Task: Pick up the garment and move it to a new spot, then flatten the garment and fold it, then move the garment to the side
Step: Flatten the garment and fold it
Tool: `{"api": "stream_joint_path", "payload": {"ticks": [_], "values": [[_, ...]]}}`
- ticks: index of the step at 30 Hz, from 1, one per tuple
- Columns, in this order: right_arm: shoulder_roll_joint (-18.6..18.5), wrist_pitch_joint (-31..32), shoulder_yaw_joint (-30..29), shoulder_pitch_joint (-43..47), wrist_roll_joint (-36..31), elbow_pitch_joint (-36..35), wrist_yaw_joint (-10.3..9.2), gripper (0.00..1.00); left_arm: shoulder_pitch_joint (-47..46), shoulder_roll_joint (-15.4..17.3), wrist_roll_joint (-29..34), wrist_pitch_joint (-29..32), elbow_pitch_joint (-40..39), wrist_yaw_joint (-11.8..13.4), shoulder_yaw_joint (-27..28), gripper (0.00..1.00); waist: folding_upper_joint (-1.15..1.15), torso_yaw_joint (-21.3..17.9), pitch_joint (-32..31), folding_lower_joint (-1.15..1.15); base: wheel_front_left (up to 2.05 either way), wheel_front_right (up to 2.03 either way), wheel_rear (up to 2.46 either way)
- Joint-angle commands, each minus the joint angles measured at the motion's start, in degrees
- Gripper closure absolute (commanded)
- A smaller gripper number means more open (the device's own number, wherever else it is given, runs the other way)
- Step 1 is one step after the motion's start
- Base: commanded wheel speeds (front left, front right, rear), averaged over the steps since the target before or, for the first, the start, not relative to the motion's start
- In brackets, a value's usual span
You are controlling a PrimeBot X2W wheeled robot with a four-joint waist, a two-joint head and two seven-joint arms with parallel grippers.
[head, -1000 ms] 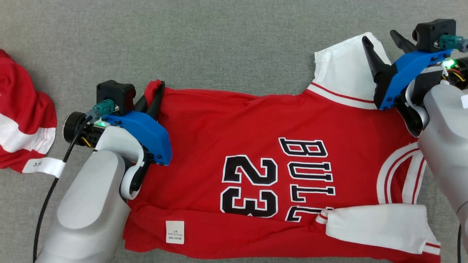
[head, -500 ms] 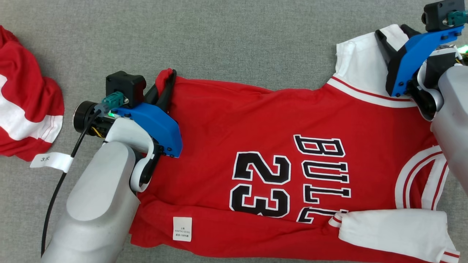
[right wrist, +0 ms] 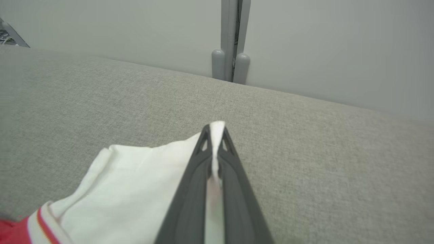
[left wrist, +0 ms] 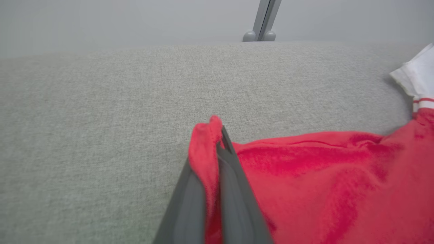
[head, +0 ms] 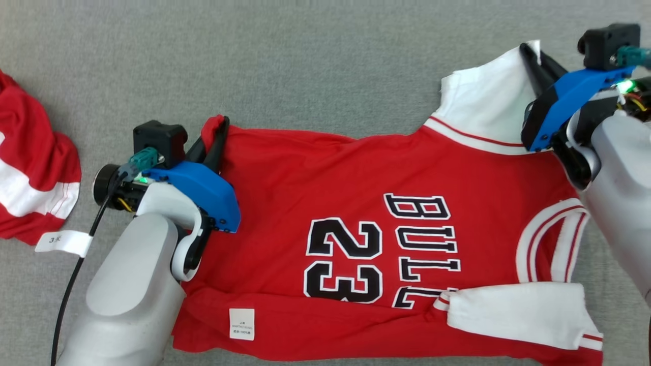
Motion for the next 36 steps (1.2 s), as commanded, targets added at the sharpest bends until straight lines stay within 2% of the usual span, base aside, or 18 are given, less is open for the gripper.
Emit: {"api": "stream_joint_path", "payload": {"ticks": [1,7,15,24,36], "values": [[-0.4,-1.1,0.6,1.4,0.6,-0.9,-0.01,1.0,0.6,0.5,-0.3,-0.4,0.3,0.0,0.4,1.0,0.0,-1.2,-1.5,0.0,0.0,0.0,0.0],[-1.9,-5.3,2.3,6.4,4.2,-6.6,-0.01,1.0,2.8,1.1,-1.2,-2.6,1.6,0.4,1.1,1.0,0.0,-3.3,-5.0,0.0,0.0,0.0,0.0],[-4.1,-7.0,2.4,15.6,6.9,-17.0,-0.01,1.0,7.4,2.0,-2.0,-6.4,1.0,1.3,2.0,1.0,0.0,-5.2,-8.7,0.0,0.0,0.0,0.0],[-5.2,-7.1,-4.1,30.3,4.7,-30.5,0.0,1.0,11.2,2.4,-2.2,-9.9,1.4,2.0,1.9,1.0,0.0,-5.6,-10.8,0.0,0.0,0.0,0.0],[-2.7,-4.5,-12.1,49.2,0.9,-43.5,0.0,1.0,16.9,2.2,-2.1,-14.4,-1.0,3.0,1.5,1.0,0.0,-5.7,-12.8,0.0,0.0,0.0,0.0]]}}
